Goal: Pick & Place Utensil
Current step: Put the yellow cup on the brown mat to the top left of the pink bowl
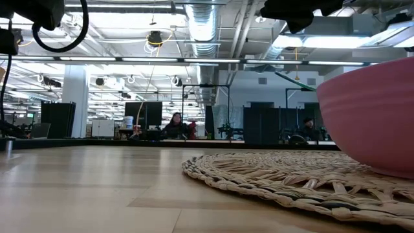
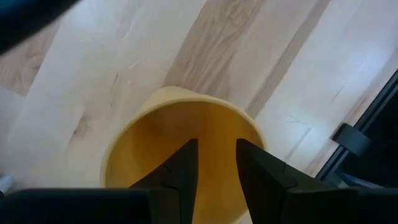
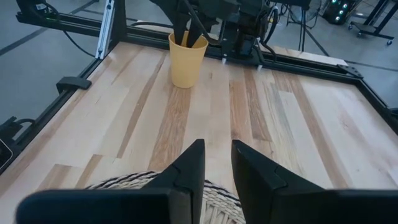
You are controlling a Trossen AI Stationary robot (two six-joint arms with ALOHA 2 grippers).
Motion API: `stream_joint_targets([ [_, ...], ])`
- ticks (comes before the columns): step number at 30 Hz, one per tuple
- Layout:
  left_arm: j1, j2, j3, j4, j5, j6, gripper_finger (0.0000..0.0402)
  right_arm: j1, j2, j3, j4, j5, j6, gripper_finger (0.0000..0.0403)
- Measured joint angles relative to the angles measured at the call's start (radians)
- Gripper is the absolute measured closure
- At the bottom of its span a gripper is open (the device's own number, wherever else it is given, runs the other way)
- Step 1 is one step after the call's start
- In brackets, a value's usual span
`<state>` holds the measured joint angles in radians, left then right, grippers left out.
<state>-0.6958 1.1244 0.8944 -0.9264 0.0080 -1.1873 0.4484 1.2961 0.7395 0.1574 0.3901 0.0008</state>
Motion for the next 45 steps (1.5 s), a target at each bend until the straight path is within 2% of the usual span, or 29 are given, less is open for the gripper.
stream_joint_targets([
  [8,0.021,0.000,0.041,0.002,0.046,0.000,0.0293,0.000,0.000,0.000,0.000,0.001,-0.008,0.0331],
  [25,0.028,0.024,0.068,0.023,0.020,-0.041,0.0293,0.000,0.000,0.000,-0.033,0.001,-0.008,0.0331],
  [34,0.021,0.119,0.068,0.034,0.032,-0.028,0.0294,0.001,0.000,0.000,-0.036,0.001,-0.008,0.0331],
  [37,0.020,0.152,0.068,0.040,0.103,0.026,0.0308,0.001,0.000,0.000,-0.038,0.001,-0.008,0.0331],
  [40,0.029,0.161,0.068,0.052,0.176,0.036,0.0345,0.001,0.000,0.000,-0.038,0.001,-0.008,0.0331],
  [43,0.048,0.144,0.071,0.040,0.200,0.034,0.0385,0.001,0.000,0.000,-0.038,0.000,-0.008,0.0331],
  [45,0.058,0.125,0.072,0.062,0.202,0.037,0.0389,0.002,0.000,0.000,-0.038,0.000,-0.008,0.0331],
])
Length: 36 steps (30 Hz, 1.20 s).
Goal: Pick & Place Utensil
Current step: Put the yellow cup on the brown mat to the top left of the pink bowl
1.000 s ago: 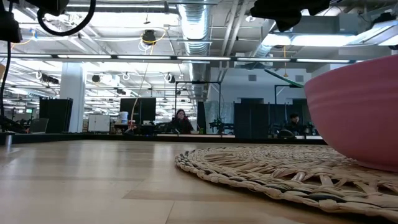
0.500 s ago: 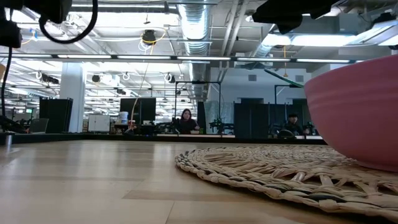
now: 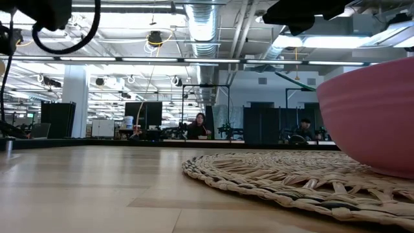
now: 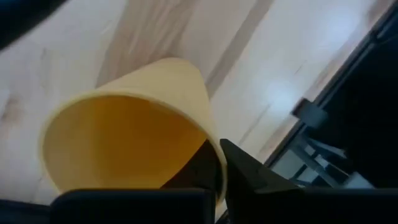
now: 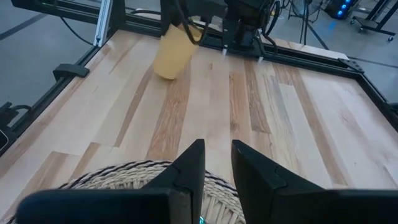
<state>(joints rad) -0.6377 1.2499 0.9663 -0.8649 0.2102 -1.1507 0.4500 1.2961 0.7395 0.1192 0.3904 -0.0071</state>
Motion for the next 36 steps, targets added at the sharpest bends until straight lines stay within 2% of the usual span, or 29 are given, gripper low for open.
stream_joint_targets([
  [3,0.022,-0.009,0.027,-0.008,-0.019,0.038,0.0390,0.006,0.000,0.000,0.000,0.000,0.000,0.0331],
  [7,0.077,0.010,0.141,0.038,-0.063,0.239,0.0394,0.008,0.000,0.000,0.000,0.000,0.000,0.0331],
  [12,0.170,0.091,0.292,0.117,-0.076,0.629,0.0393,0.008,0.000,0.000,0.000,0.001,0.000,0.0331],
  [18,0.273,0.252,0.435,0.075,-0.045,1.058,0.0392,0.039,-0.021,0.000,-0.084,0.004,-0.063,0.0331],
  [22,0.327,0.328,0.478,0.057,-0.054,1.280,0.0392,0.089,-0.085,-0.001,-0.199,0.086,-0.018,0.0331],
  [27,0.393,0.377,0.523,0.059,-0.113,1.429,0.0392,0.149,-0.207,-0.001,-0.346,0.193,0.122,0.0331],
  [31,0.439,0.409,0.558,0.085,-0.113,1.550,0.0392,0.176,-0.272,0.000,-0.436,0.200,0.211,0.0331],
  [36,0.467,0.484,0.596,0.140,-0.114,1.734,0.0392,0.191,-0.278,0.000,-0.460,0.212,0.226,0.0331],
])
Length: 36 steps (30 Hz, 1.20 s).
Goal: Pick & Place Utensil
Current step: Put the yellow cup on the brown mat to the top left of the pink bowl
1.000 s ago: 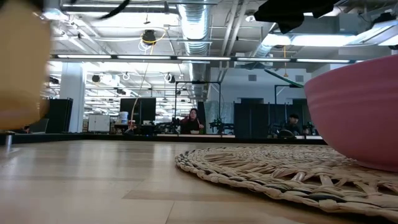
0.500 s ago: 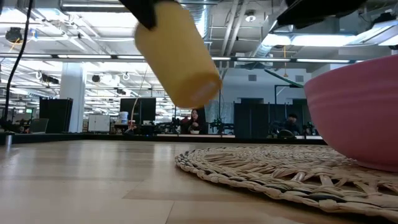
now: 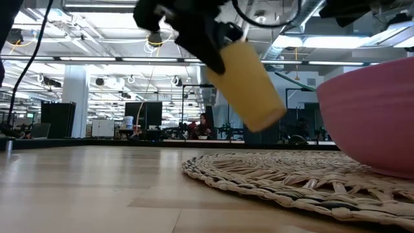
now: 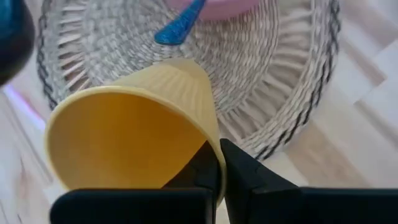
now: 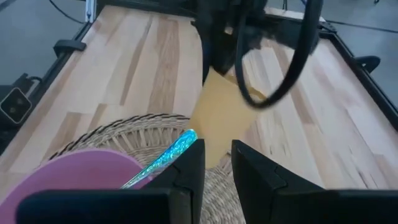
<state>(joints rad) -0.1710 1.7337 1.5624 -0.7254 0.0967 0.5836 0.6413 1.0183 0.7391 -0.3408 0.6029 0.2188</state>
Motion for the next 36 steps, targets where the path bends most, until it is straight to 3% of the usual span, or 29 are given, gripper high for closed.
stream_joint_targets([
  [5,0.019,0.053,0.011,0.007,-0.001,0.120,0.0392,0.001,0.036,0.000,-0.002,-0.001,-0.010,0.0331],
  [11,0.022,0.070,0.011,0.024,-0.151,0.256,0.0393,-0.002,0.077,0.000,-0.003,-0.001,-0.044,0.0331],
  [23,0.027,0.067,-0.054,0.044,-0.157,0.251,0.0386,-0.002,0.100,0.000,-0.003,-0.002,-0.071,0.0331],
  [36,0.014,0.068,-0.057,0.142,-0.157,0.235,0.0348,-0.002,0.100,0.000,-0.003,-0.001,-0.071,0.0331],
])
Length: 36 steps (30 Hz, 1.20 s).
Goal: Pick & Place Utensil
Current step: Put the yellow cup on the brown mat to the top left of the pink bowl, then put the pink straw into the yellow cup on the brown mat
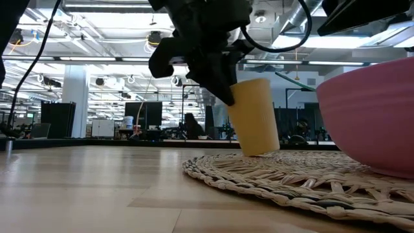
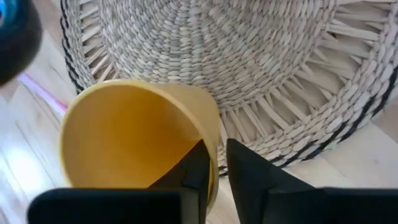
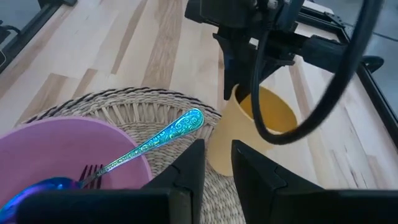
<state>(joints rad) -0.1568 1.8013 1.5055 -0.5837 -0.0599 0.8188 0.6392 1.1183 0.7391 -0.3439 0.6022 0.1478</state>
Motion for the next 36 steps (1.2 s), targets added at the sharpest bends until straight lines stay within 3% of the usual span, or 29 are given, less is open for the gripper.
stream_joint_targets([
  [10,-0.012,-0.007,0.000,0.108,0.000,0.000,0.0284,0.000,0.000,0.000,0.000,0.000,0.000,0.0331],
  [19,-0.089,-0.070,-0.001,0.138,0.003,-0.057,0.0245,-0.019,0.000,0.000,-0.001,0.000,0.001,0.0331],
  [27,-0.123,-0.198,-0.001,0.135,0.000,-0.294,0.0252,-0.105,-0.003,0.000,-0.124,0.025,0.155,0.0331],
  [36,-0.123,-0.371,-0.001,-0.007,-0.032,-0.387,0.0279,-0.192,-0.003,0.000,-0.435,0.018,0.431,0.0331],
])
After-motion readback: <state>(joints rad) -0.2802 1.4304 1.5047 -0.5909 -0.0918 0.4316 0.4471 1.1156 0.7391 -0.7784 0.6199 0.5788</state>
